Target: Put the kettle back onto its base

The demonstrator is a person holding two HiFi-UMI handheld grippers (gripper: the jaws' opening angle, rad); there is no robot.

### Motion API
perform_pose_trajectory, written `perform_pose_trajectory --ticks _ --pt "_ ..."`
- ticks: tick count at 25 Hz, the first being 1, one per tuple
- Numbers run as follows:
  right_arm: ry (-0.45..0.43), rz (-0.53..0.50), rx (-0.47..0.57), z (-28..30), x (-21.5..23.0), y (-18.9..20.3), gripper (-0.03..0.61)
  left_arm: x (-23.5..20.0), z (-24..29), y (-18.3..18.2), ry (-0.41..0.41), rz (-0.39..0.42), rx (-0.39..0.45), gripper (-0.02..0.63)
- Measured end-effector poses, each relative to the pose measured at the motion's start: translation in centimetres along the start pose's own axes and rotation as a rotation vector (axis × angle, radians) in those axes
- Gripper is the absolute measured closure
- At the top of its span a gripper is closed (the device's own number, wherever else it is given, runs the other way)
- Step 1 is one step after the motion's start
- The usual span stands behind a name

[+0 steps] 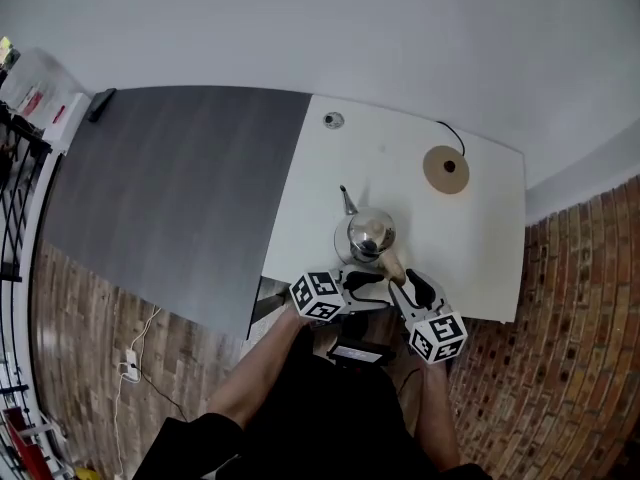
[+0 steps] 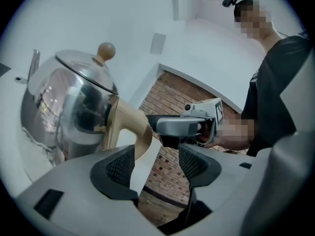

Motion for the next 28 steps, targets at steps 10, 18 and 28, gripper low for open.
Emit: perform_pose_trajectory --ticks 10,18,28 --pt "-0.058 -0.312 -0.066 5.7 0.3 0.2 0.419 -0.9 -7.1 -1.0 -0.171 -0.103 0.230 0.331" --pt "-0.067 -0.412 -0.029 5.4 3.3 0.1 0.428 -2.6 -8.1 -1.7 -0.336 -0.083 0.347 0.331" --pt "-0.090 -0.315 0.072 5.7 4.5 0.1 0.440 0.6 -8.8 -2.5 -0.405 -0.128 0.445 0.331"
Point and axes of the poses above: the fingertips, and each gripper's own axes: z forward along the fingers, x to its right, y out of its underside, the point moved 3 cm from there along -z, backward along the fingers, and after that the axes turned 13 degrees about -z, right-handed, at the moved point
